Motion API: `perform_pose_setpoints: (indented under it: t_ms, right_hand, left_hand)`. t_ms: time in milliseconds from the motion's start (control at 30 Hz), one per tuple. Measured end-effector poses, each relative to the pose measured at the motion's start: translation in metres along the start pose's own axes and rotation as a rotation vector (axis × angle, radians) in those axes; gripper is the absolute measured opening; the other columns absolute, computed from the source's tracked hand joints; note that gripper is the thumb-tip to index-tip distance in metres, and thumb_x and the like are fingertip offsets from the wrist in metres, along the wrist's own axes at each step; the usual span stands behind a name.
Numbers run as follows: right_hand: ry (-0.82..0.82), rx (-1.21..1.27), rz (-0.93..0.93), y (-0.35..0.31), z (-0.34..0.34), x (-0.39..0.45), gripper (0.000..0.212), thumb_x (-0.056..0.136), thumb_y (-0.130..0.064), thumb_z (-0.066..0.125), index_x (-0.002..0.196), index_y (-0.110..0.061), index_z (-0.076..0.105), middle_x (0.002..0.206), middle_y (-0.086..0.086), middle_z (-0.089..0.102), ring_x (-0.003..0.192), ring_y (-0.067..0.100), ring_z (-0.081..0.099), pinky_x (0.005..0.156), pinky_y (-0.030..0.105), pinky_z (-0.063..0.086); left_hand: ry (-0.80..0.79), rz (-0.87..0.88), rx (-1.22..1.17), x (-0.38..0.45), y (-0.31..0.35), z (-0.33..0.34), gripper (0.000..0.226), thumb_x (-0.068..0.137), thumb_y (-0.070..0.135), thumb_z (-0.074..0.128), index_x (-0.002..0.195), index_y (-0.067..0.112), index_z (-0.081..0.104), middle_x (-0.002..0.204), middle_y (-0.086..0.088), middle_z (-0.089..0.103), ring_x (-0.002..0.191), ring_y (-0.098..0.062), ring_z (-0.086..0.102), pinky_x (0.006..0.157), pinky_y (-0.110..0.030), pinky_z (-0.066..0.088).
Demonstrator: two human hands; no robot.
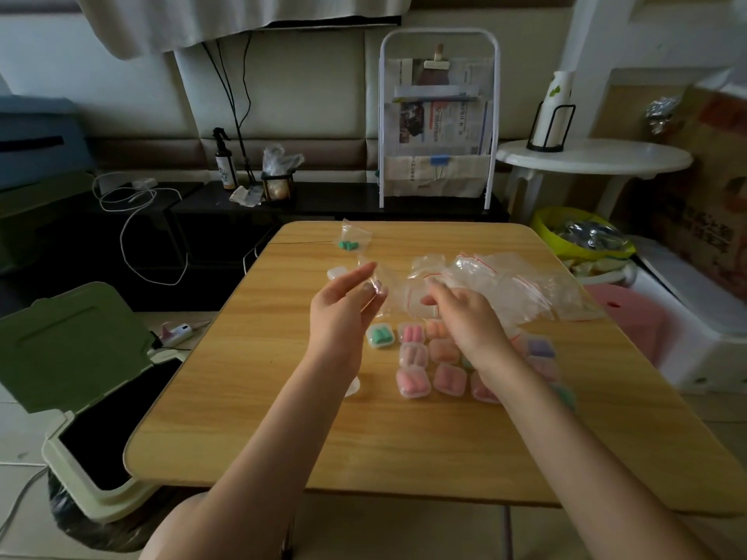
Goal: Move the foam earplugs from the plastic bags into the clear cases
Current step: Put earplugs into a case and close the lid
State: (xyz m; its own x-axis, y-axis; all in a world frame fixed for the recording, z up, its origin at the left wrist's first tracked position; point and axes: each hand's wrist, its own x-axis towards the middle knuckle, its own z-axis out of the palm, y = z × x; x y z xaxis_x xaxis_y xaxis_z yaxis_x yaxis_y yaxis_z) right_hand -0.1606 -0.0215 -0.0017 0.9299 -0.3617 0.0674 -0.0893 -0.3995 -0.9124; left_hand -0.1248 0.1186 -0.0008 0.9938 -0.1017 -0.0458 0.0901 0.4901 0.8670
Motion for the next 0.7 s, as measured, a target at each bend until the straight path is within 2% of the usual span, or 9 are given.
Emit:
perform_pose_setpoints:
  t_ms: [67,133,200,267,333,433,500,600,700]
  right_hand:
    - [0.016,-0.028,0.006,0.002,0.0,0.001,0.058,0.093,-0.05,0.049,0.096,0.006,0.065,0.079,0.015,0.066,0.072,0.027,0.062,0.067,0.031,0.048]
    - [0.006,-0.02,0.038,0.002,-0.001,0.002,0.054,0.091,-0.051,0.053,0.082,0.002,0.061,0.071,0.011,0.06,0.068,0.021,0.056,0.063,0.028,0.043]
    - [-0.035,0.09,0.082,0.003,-0.002,0.004,0.052,0.087,-0.051,0.06,0.089,0.001,0.065,0.085,0.018,0.068,0.074,0.022,0.059,0.062,0.028,0.044]
    - [-0.064,0.211,0.115,0.002,-0.005,0.003,0.038,0.084,-0.043,0.068,0.098,-0.008,0.068,0.097,0.012,0.07,0.078,0.018,0.061,0.06,0.026,0.046]
    - [-0.008,0.24,0.115,0.002,-0.013,0.005,0.026,0.084,-0.035,0.069,0.097,-0.012,0.067,0.087,0.002,0.067,0.072,0.011,0.057,0.06,0.023,0.041]
    - [0.24,0.132,0.053,0.009,-0.034,0.017,0.019,0.085,-0.031,0.07,0.085,-0.012,0.064,0.071,-0.003,0.058,0.064,0.011,0.051,0.054,0.022,0.037]
    - [0.373,-0.005,0.002,0.018,-0.048,0.027,0.024,0.083,-0.03,0.072,0.074,-0.011,0.061,0.065,-0.001,0.055,0.063,0.015,0.051,0.051,0.024,0.035]
    - [0.377,-0.359,-0.048,0.033,-0.06,0.034,0.034,0.084,-0.029,0.072,0.062,-0.008,0.056,0.057,0.004,0.052,0.054,0.019,0.046,0.048,0.024,0.03]
    - [0.407,-0.635,-0.027,0.04,-0.065,0.035,0.034,0.086,-0.029,0.068,0.062,-0.01,0.052,0.056,0.001,0.045,0.05,0.016,0.04,0.046,0.024,0.022]
  left_hand:
    - [-0.054,-0.006,-0.044,0.0,0.0,0.003,0.027,0.091,-0.009,0.05,0.107,0.005,0.065,0.099,-0.011,0.065,0.083,-0.015,0.065,0.075,-0.02,0.055]
    - [-0.131,-0.029,-0.131,0.0,0.001,0.005,0.028,0.089,-0.011,0.049,0.106,0.004,0.065,0.093,-0.009,0.066,0.081,-0.015,0.065,0.075,-0.021,0.056]
    - [-0.221,-0.048,-0.23,-0.001,0.002,0.005,0.029,0.088,-0.014,0.048,0.104,0.003,0.065,0.091,-0.008,0.067,0.079,-0.016,0.065,0.075,-0.023,0.056]
    - [-0.243,-0.032,-0.186,-0.002,0.001,0.005,0.028,0.088,-0.013,0.049,0.102,0.004,0.065,0.095,-0.004,0.069,0.082,-0.015,0.066,0.077,-0.024,0.056]
    - [-0.189,0.059,0.109,-0.002,0.001,0.001,0.023,0.089,-0.007,0.054,0.098,0.01,0.066,0.1,0.002,0.07,0.09,-0.014,0.067,0.079,-0.026,0.056]
    - [-0.134,0.232,0.678,0.001,0.006,-0.01,0.016,0.088,0.007,0.062,0.094,0.021,0.065,0.104,0.008,0.067,0.095,-0.013,0.065,0.079,-0.025,0.054]
    - [-0.242,0.199,0.861,0.001,0.015,-0.021,0.018,0.084,0.019,0.069,0.1,0.025,0.063,0.107,0.01,0.064,0.096,-0.01,0.062,0.073,-0.02,0.052]
    - [-0.465,0.153,1.172,-0.003,0.024,-0.036,0.04,0.075,0.035,0.075,0.111,0.029,0.057,0.114,0.017,0.057,0.104,-0.002,0.053,0.076,-0.015,0.045]
    - [-0.561,0.198,1.421,-0.009,0.027,-0.049,0.054,0.071,0.039,0.077,0.118,0.032,0.051,0.12,0.017,0.049,0.109,-0.003,0.046,0.075,-0.01,0.037]
